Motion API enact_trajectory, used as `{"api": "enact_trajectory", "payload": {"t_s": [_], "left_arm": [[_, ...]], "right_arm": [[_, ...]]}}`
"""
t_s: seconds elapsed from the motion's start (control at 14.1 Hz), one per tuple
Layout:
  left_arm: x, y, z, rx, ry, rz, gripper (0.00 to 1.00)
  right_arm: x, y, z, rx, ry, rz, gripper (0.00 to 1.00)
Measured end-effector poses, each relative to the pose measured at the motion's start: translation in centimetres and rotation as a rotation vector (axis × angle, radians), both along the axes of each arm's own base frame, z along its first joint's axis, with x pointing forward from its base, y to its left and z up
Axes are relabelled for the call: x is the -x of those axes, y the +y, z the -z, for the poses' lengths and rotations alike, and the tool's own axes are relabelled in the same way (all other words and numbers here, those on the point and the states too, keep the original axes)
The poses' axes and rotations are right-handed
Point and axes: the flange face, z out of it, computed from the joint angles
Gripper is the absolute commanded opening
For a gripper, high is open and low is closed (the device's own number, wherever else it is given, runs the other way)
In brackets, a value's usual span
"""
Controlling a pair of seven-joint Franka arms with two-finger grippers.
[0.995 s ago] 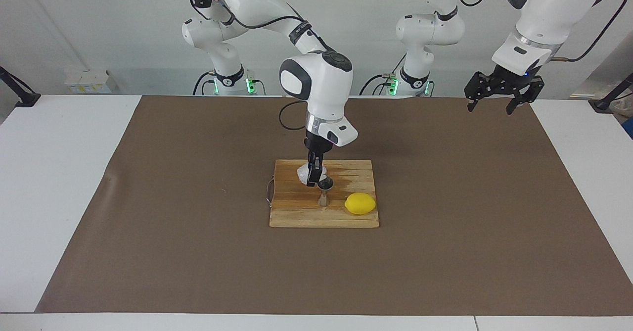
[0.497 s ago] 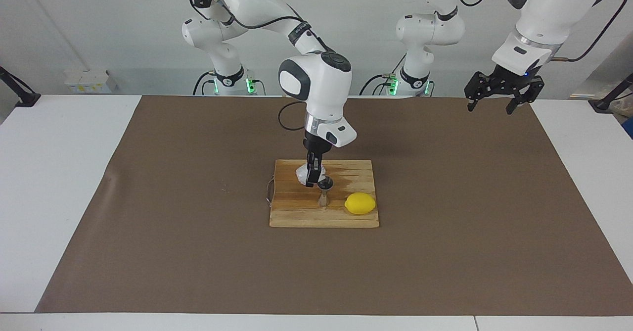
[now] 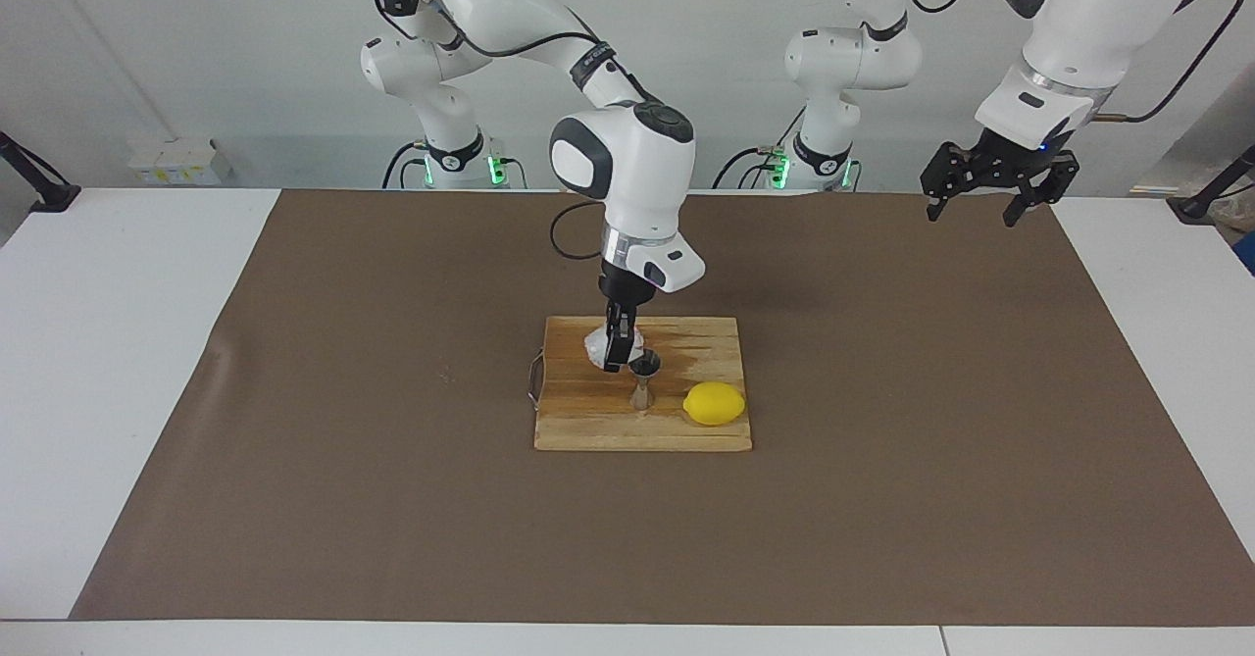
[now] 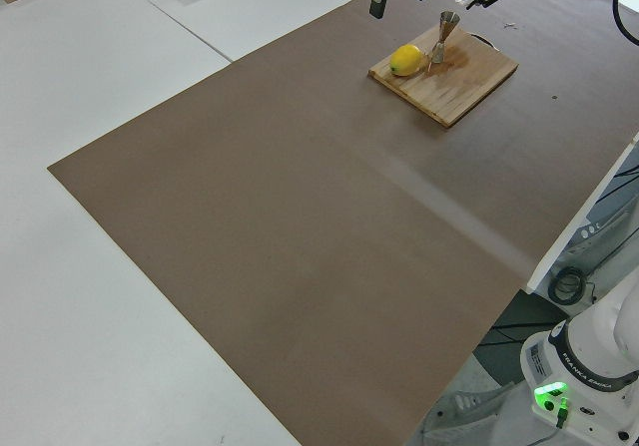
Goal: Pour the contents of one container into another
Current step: 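Tilt the white cup with the right gripper over the silver cup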
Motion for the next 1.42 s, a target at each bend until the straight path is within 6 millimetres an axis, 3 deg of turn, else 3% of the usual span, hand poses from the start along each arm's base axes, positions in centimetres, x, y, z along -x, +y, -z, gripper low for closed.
{"api": "enact_trajectory", "payload": {"t_s": [0.78,1.42], "left_arm": [[0.0,0.0,0.0,0.000,0.000,0.000,1.00],[0.0,0.0,0.0,0.000,0.000,0.000,1.00]], "right_arm": [[0.7,1.3,0.9,0.053,-0.023,-0.055,0.12],[0.4,1.0,1.1,0.064,-0.018,-0.110,0.11]]}}
